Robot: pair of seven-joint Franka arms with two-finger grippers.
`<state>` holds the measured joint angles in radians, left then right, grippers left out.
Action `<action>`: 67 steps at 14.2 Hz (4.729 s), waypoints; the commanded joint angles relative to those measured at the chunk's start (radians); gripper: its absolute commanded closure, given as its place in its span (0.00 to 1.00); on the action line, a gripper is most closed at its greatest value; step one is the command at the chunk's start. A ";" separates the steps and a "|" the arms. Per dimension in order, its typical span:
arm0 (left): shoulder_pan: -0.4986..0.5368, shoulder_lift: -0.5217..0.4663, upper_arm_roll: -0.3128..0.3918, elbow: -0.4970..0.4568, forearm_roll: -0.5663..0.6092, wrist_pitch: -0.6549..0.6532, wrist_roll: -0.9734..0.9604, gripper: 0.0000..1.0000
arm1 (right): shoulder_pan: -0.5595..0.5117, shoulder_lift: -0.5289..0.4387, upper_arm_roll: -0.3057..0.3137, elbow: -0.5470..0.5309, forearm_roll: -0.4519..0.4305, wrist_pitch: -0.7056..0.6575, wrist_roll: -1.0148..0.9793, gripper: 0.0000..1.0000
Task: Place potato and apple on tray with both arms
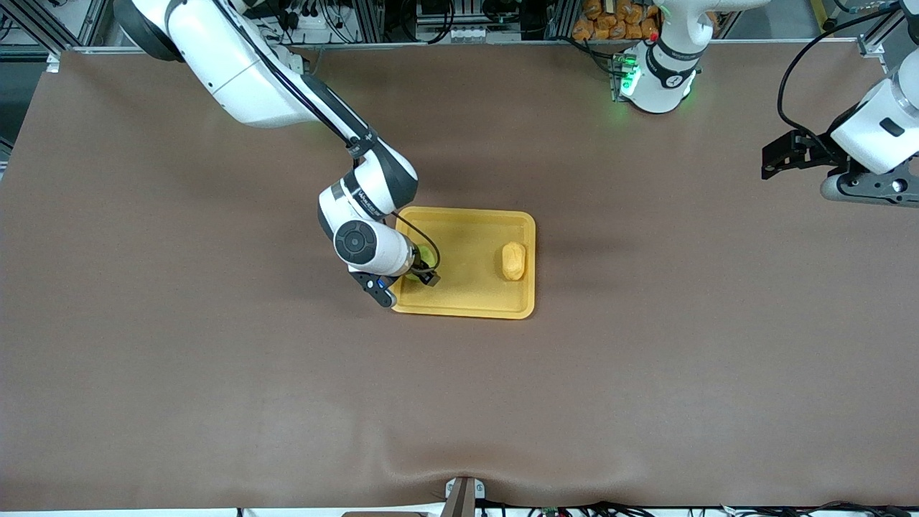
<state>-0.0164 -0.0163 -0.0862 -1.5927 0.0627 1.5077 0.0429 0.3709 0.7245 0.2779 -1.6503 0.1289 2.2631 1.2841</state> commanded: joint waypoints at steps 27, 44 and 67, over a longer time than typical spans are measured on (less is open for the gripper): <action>0.007 -0.002 0.003 0.007 -0.046 -0.014 0.057 0.00 | -0.153 -0.324 -0.008 0.092 -0.022 -0.347 -0.259 0.00; 0.009 -0.001 0.009 0.007 -0.058 -0.009 0.057 0.00 | -0.448 -0.672 -0.019 0.073 -0.075 -0.612 -0.679 0.00; 0.012 0.001 0.011 0.005 -0.051 0.008 0.057 0.00 | -0.394 -0.671 -0.276 0.362 -0.161 -0.942 -1.250 0.00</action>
<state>-0.0084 -0.0186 -0.0756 -1.5967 0.0241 1.5112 0.0908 -0.0253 0.0452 0.0003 -1.3563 -0.0053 1.3361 0.0477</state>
